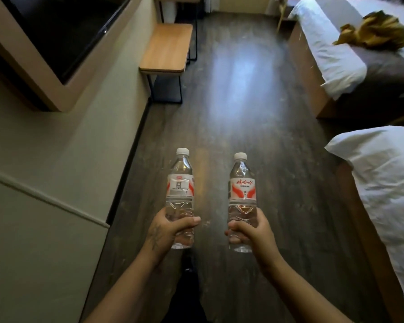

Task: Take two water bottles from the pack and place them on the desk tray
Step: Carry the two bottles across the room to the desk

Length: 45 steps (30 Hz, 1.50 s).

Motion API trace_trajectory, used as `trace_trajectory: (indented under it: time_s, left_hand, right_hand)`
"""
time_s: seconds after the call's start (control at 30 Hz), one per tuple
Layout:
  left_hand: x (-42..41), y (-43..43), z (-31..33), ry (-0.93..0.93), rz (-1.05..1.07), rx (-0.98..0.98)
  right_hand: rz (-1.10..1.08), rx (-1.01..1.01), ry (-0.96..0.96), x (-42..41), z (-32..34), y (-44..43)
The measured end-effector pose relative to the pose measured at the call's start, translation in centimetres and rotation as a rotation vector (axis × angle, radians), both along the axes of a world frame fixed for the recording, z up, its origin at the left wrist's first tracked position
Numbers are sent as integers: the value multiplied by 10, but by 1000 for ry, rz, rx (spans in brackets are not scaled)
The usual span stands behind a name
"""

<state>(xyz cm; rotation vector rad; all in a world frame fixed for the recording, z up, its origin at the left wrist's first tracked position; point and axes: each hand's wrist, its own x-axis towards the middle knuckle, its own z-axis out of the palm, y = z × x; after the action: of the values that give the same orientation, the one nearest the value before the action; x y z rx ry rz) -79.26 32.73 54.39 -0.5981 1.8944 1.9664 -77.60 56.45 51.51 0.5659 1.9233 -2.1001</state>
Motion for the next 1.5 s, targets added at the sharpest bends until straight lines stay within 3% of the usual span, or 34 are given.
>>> trace_trajectory:
  time_s: [0.37, 0.73, 1.03, 1.5]
  left_hand:
    - [-293, -20, 8, -37, -42, 118]
    - [-582, 46, -8, -16, -144, 237]
    - [-823, 114, 19, 46, -184, 107]
    - [-1192, 117, 5, 108, -227, 52]
  right_hand:
    - [-69, -70, -30, -272, 12, -16]
    - [-70, -66, 14, -569, -1, 53]
    - [-82, -66, 16, -814, 4, 111]
    - [-159, -90, 7, -1170, -2, 102]
